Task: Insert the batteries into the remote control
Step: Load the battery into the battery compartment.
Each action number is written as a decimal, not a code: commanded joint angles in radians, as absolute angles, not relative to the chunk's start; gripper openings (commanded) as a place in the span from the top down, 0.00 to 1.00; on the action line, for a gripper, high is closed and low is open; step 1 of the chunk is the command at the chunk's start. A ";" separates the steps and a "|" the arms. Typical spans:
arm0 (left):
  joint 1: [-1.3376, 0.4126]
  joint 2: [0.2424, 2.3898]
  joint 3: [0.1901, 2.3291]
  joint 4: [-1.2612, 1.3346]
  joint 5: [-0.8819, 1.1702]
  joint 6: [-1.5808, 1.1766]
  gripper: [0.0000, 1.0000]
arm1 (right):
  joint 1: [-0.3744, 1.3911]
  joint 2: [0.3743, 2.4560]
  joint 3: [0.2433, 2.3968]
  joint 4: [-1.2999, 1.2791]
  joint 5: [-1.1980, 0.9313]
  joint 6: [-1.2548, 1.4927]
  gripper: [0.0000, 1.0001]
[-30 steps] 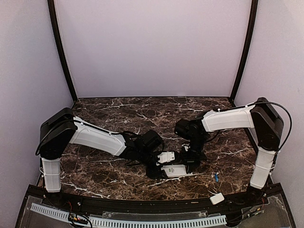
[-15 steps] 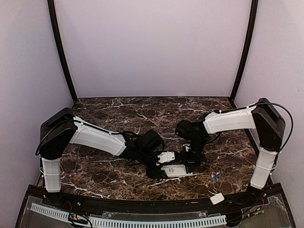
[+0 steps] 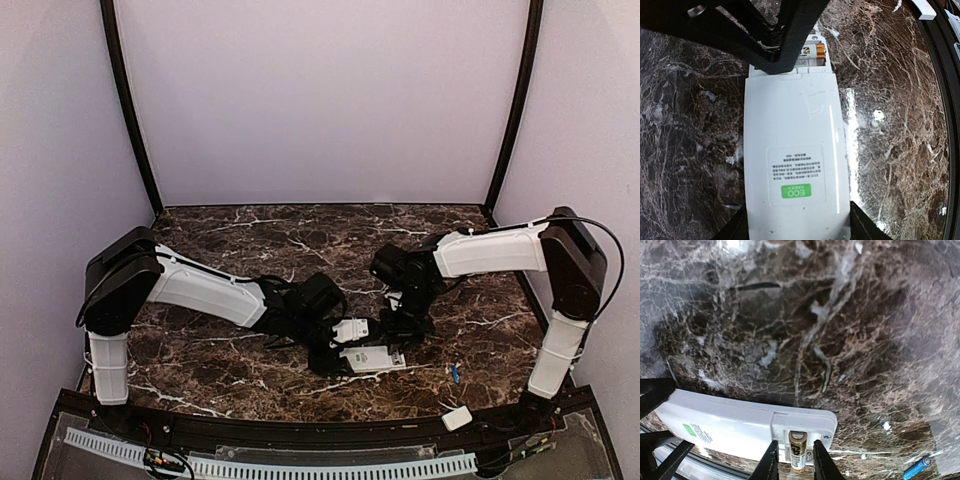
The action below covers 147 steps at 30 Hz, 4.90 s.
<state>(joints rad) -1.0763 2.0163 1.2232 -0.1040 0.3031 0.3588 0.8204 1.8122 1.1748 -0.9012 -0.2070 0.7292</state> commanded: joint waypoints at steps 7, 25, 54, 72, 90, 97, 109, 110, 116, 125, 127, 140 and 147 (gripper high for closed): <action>-1.081 2.098 1.186 -0.259 0.296 0.336 0.94 | 0.819 1.785 1.193 -0.862 -0.151 0.713 0.78; -1.081 2.101 1.187 -0.259 0.296 0.339 0.94 | 0.839 1.678 1.084 -0.862 -0.194 0.795 0.82; -1.081 2.105 1.189 -0.259 0.296 0.339 0.94 | 0.914 1.817 1.043 -0.828 -0.054 0.905 0.95; -1.081 2.105 1.189 -0.257 0.297 0.340 0.94 | 0.930 1.851 1.068 -0.868 0.025 0.903 1.00; -1.080 2.112 1.196 -0.264 0.298 0.342 0.94 | 0.824 1.672 1.135 -0.983 -0.237 0.726 1.00; -1.081 2.112 1.198 -0.267 0.298 0.342 0.91 | 0.796 1.750 1.168 -1.020 -0.371 0.623 1.00; -1.081 2.113 1.198 -0.267 0.298 0.342 0.89 | 0.774 1.843 1.185 -1.055 -0.337 0.570 1.00; -1.081 2.114 1.198 -0.266 0.298 0.342 0.89 | 0.775 1.843 1.180 -1.052 -0.335 0.573 1.00; -1.081 2.114 1.200 -0.268 0.298 0.343 0.89 | 0.773 1.864 1.180 -1.025 -0.336 0.576 1.00; -1.081 2.115 1.200 -0.270 0.298 0.342 0.89 | 0.766 1.899 1.202 -1.017 -0.309 0.576 1.00; -1.080 2.115 1.200 -0.270 0.298 0.343 0.89 | 0.766 1.904 1.205 -1.016 -0.309 0.575 0.95; -1.081 2.117 1.201 -0.270 0.299 0.342 0.89 | 0.767 1.881 1.225 -1.026 -0.314 0.572 0.80; -1.081 2.117 1.202 -0.271 0.300 0.341 0.89 | 0.767 1.838 1.207 -1.029 -0.319 0.596 0.79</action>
<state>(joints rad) -1.0763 2.0350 1.2419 -0.1032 0.3111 0.3630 0.7654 1.8751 1.2186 -1.0328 -0.3359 0.5812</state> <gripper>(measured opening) 0.579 0.206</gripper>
